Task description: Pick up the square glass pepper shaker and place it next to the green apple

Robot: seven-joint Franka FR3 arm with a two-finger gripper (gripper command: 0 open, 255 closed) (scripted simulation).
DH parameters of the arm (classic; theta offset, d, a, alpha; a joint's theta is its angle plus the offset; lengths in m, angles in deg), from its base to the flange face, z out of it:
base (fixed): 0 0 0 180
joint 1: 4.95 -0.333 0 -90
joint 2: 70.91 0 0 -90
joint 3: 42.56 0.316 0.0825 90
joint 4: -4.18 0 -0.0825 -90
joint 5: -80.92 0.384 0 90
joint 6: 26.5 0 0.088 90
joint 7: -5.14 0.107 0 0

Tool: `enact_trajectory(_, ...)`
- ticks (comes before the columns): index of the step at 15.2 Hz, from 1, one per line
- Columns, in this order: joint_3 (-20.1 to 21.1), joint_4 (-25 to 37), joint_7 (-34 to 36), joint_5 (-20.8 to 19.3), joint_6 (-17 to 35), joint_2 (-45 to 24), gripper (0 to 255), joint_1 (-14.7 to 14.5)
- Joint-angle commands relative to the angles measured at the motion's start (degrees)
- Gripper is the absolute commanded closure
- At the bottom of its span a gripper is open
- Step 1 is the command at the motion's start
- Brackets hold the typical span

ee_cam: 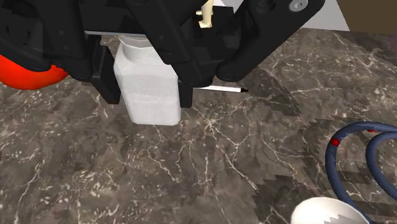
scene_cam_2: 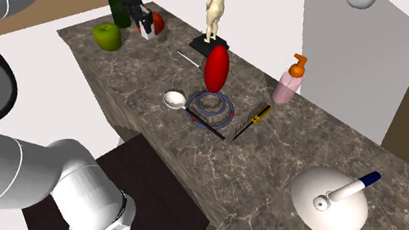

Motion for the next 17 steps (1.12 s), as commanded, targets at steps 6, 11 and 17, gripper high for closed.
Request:
enact_trajectory(6, 11.1, 15.3, 14.6, -12.9, -2.0, -17.6, 255, 0.1)
enact_trajectory(11, 14.2, 30.4, 25.1, -27.0, -8.1, -33.8, 255, -7.9)
enact_trajectory(17, 10.7, 51.7, 29.7, -38.5, -16.9, -50.2, 255, -23.5)
